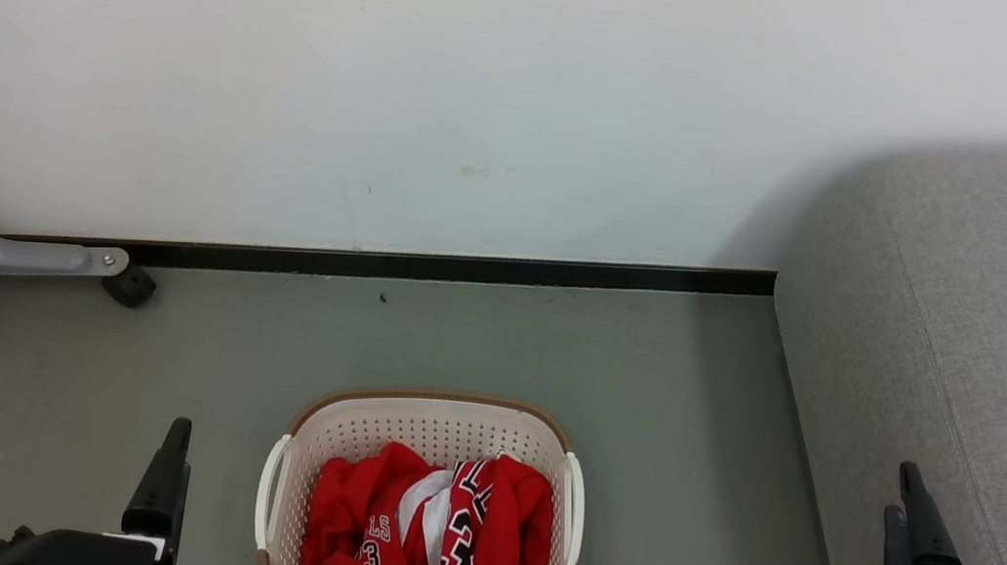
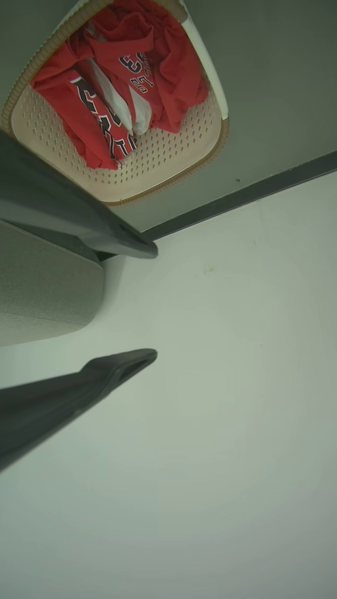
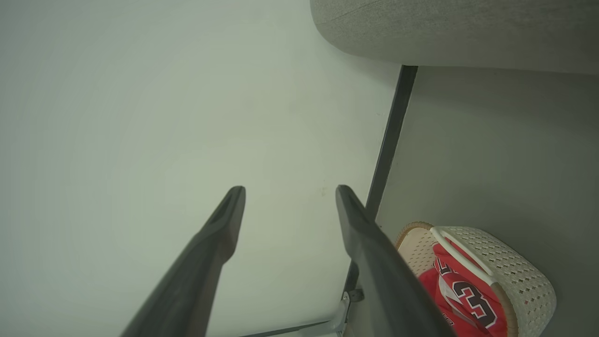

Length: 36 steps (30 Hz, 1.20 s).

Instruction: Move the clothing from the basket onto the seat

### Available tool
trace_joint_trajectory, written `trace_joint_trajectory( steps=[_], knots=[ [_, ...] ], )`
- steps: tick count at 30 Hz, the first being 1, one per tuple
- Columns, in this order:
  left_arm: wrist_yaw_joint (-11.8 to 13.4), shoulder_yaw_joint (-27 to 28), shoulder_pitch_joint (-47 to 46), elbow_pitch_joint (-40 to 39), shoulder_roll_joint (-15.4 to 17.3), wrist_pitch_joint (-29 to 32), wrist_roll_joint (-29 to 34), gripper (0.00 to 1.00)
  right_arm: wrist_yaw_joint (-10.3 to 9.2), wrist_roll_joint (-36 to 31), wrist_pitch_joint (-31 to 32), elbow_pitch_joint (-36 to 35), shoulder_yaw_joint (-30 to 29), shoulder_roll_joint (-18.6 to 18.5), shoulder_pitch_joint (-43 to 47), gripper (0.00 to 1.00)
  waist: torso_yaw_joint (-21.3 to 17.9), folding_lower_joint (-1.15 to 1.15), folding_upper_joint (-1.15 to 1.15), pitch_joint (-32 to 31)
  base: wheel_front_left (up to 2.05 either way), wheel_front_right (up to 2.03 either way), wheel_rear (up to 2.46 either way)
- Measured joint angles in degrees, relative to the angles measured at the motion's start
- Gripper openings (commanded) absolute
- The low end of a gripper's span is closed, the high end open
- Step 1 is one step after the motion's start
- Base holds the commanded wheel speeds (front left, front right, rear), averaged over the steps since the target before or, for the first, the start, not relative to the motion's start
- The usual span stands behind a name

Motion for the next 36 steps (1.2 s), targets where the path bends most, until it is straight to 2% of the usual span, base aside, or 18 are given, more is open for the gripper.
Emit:
trace_joint_trajectory(
  steps=[15,25,36],
  knots=[
    [0.0,-5.2,-2.5,2.8,1.7,-4.0,7.6,1.00,0.00,-8.4,-3.8,2.6,7.7,-3.1,-4.4,1.00,0.1,0.00,0.00,0.2,0.00,0.00,0.00],
    [-0.1,-8.3,-4.8,5.2,3.9,-6.5,14.0,1.00,0.01,-16.0,-6.5,5.3,14.7,-5.7,-7.6,1.00,0.2,0.00,0.00,0.2,0.00,0.00,0.00],
    [-0.1,-9.8,-6.6,7.9,4.6,-8.6,22.1,1.00,0.03,-24.5,-9.4,8.3,23.1,-7.6,-10.9,1.00,0.3,0.00,0.00,0.2,0.00,0.00,0.00]
  ],
)
